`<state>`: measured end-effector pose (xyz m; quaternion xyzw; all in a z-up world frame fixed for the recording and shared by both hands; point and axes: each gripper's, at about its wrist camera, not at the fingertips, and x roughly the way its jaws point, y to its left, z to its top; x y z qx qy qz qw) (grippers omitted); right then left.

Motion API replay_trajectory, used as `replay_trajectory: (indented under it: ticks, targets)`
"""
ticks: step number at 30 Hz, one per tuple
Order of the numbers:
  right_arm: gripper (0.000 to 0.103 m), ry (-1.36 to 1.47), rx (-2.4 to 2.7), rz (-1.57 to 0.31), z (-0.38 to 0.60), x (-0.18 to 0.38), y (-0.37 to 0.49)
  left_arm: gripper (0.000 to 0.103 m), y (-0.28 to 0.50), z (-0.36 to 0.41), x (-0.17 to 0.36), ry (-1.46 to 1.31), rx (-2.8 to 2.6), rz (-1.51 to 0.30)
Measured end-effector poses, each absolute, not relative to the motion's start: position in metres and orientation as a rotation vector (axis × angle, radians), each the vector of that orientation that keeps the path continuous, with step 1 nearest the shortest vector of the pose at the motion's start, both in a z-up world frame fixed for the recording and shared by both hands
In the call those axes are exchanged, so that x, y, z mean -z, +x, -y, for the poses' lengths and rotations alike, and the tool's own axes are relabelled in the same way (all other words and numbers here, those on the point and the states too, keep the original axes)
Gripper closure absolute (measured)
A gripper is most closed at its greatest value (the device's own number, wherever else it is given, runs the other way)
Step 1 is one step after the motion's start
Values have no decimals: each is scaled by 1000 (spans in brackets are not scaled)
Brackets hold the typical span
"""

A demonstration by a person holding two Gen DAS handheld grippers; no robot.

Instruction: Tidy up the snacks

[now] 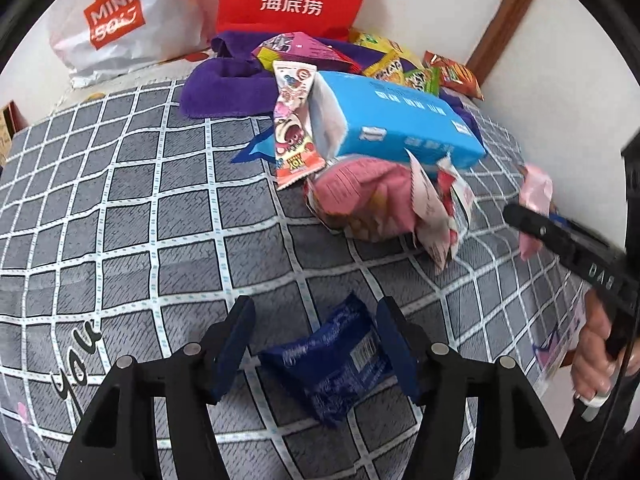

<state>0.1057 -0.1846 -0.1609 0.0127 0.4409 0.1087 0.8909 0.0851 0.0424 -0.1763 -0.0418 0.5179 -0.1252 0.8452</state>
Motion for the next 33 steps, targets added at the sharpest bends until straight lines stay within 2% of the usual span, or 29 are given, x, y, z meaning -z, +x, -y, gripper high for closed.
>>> replay_trajectory:
  ticks: [11,15,19,22,24,26,33]
  targets:
    - [59,32,-236,-924,183,166,97,41,63,-32,180,-61,261,-1090]
    - [59,26,-233,-931,184,168,92,25,49,-17,185,32,289,-1061]
    - [59,33,-230,-925,184,166,88,26,43,-9,186,98,254,-1032]
    - [59,15,-227,-915,184,162,85,41,43,-9,184,112,243,-1012]
    - [59,12,-225,-911,185,161,84,54,42,-16,181,75,252,-1011]
    - [59,23,-224,-911,187,160,84,61,43,-22,175,30,271,-1007]
    - [59,18,-224,-902,187,154,84,76,43,-24,165,11,290,-992]
